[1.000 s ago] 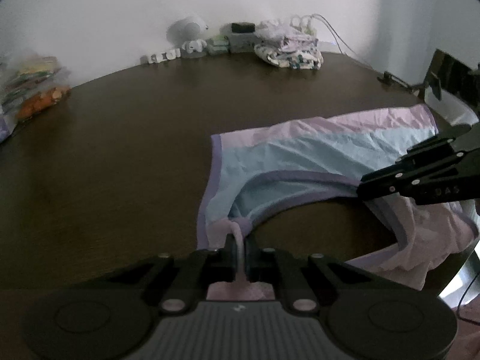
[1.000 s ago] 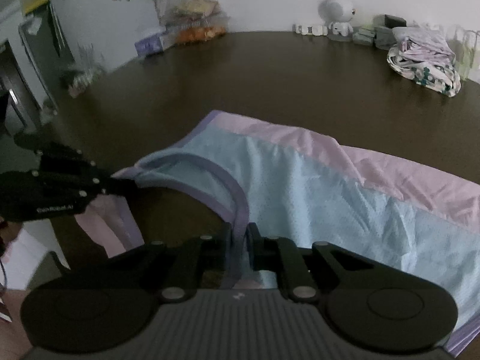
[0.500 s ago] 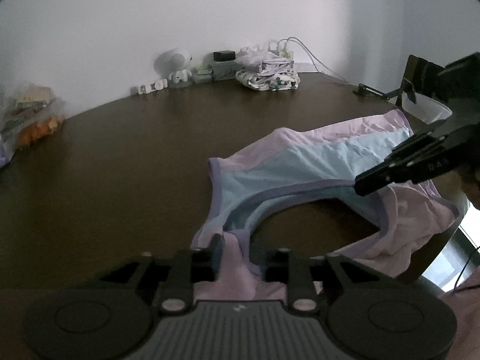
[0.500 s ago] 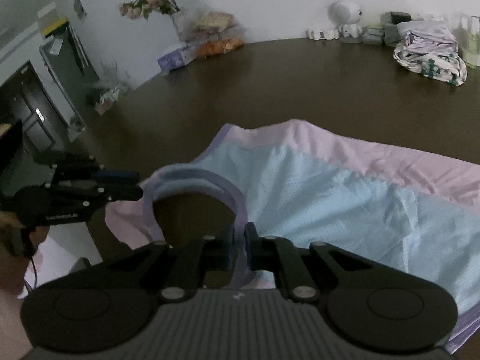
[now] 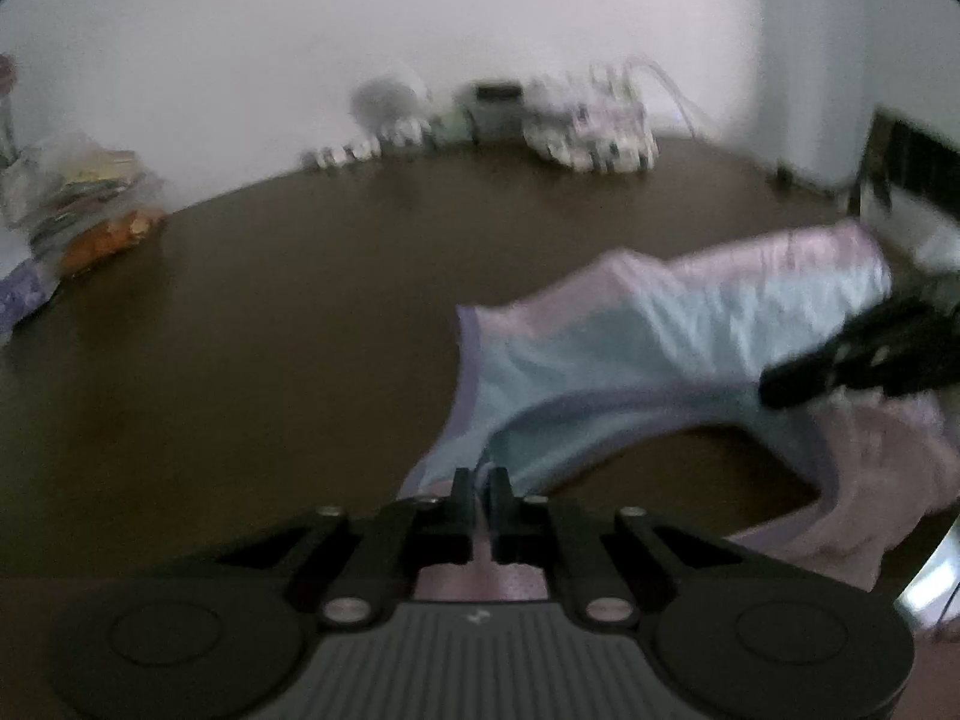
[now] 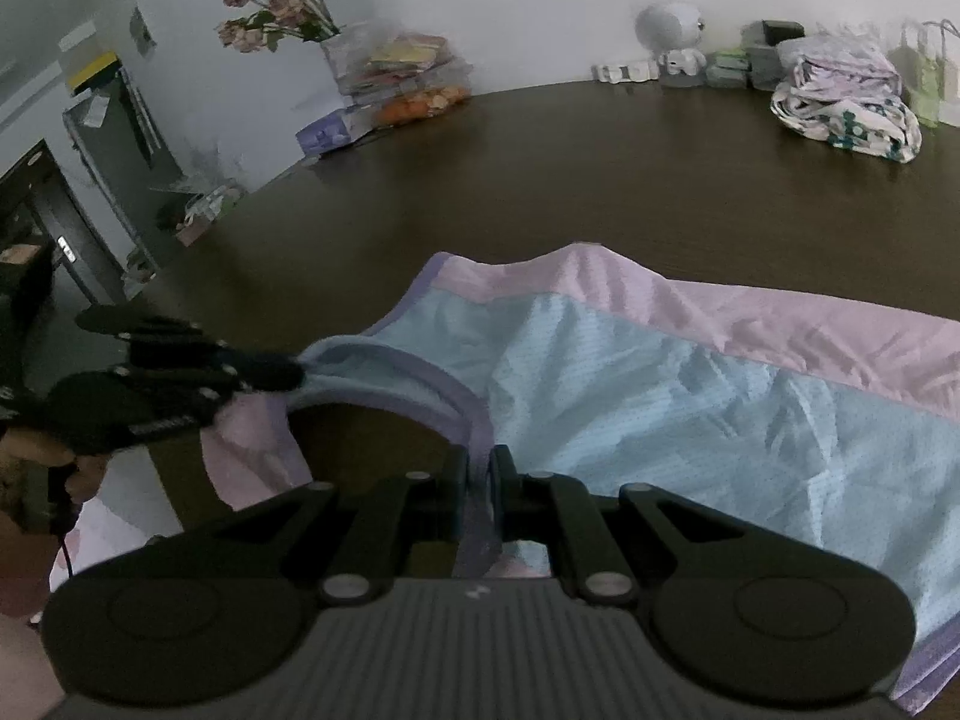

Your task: Fold clothes

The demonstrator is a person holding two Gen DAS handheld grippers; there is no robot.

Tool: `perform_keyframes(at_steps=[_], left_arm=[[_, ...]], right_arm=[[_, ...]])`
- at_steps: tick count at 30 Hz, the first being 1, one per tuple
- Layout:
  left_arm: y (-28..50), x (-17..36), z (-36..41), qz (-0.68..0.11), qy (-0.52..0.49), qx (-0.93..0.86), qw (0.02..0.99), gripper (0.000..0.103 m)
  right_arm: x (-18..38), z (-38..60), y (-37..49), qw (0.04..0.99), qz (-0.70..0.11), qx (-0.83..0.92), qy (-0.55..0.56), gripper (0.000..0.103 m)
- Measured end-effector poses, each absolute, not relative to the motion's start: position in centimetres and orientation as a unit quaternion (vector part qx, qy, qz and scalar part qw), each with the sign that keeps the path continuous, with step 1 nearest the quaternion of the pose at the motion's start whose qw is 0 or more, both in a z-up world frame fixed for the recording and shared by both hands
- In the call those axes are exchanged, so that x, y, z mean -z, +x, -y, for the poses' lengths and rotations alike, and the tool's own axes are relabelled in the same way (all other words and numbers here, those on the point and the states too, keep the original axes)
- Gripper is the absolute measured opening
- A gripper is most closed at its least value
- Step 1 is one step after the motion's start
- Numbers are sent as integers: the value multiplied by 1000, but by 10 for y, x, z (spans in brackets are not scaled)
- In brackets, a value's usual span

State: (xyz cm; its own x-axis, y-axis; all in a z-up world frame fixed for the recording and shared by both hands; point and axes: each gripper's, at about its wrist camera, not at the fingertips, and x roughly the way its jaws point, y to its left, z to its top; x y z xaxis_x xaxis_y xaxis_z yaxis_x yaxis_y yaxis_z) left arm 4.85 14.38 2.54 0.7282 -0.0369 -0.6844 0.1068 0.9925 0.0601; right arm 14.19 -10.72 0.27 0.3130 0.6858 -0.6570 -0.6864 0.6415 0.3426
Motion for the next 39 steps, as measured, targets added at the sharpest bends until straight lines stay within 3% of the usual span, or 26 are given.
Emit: perform_keyframes(at_steps=[7, 13, 23, 30, 32, 34, 35, 39], left_arm=[[20, -42, -166, -323, -28, 127, 938, 4], [25, -27, -174, -347, -32, 95, 932, 5], [13, -35, -167, -325, -25, 141, 935, 4], [6, -28, -167, -356, -2, 148, 923, 6], [10, -20, -166, -380, 9, 147, 913, 14], [12, -26, -168, -366, 2, 147, 919, 38], [13, -29, -170, -359, -2, 147, 922, 43], [20, -42, -170, -331, -9, 148, 932, 46]], right_arm=[[-3, 117, 150, 807, -407, -426, 36, 8], [3, 114, 152, 806, -417, -418, 34, 8], [-25, 94, 141, 819, -377, -432, -18, 30], [-11, 92, 148, 818, -399, -415, -13, 31], [-10, 94, 147, 819, -400, -412, -12, 31], [-11, 98, 146, 822, -398, -407, -11, 37], [-11, 101, 146, 825, -397, -403, -11, 37], [-12, 103, 143, 825, -399, -399, -23, 37]])
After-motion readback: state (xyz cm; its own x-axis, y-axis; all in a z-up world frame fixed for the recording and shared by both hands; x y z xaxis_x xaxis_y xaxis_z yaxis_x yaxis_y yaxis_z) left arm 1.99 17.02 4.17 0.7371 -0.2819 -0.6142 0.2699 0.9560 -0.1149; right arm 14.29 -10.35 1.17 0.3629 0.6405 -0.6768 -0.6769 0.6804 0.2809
